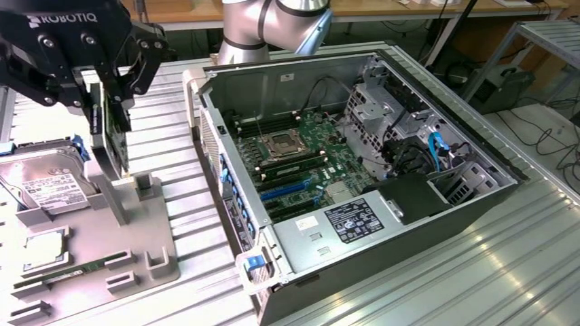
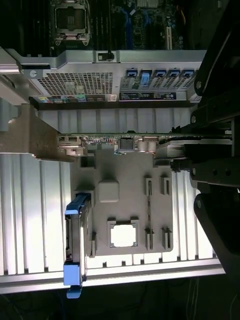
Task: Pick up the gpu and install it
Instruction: 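Pick up the gpu and move the gpu toward the slot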
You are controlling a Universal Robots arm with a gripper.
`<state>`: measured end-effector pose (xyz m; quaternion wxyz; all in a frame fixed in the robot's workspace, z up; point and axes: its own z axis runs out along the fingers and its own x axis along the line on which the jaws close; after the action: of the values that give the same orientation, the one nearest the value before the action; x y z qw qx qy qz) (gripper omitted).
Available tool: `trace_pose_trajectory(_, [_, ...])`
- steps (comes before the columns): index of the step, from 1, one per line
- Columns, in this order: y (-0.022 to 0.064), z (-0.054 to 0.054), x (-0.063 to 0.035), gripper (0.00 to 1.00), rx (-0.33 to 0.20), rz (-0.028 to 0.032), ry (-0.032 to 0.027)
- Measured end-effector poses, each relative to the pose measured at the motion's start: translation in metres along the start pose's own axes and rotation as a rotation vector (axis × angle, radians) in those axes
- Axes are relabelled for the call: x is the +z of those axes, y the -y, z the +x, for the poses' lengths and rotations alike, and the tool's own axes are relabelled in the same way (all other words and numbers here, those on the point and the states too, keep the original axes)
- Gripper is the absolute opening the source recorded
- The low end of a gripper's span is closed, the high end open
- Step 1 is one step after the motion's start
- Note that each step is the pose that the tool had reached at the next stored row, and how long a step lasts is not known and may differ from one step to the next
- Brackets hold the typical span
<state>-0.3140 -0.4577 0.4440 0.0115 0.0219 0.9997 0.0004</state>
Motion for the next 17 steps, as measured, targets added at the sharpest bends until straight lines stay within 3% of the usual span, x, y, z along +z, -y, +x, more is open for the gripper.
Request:
trace_pose_trajectory(4, [0.0, -0.0002, -0.0087, 0.28, 0.0, 0.0006, -0.0001])
trace_pose_trajectory(17, [-0.0002, -0.0051, -0.0086, 0.28, 0.0, -0.0006, -0.0002])
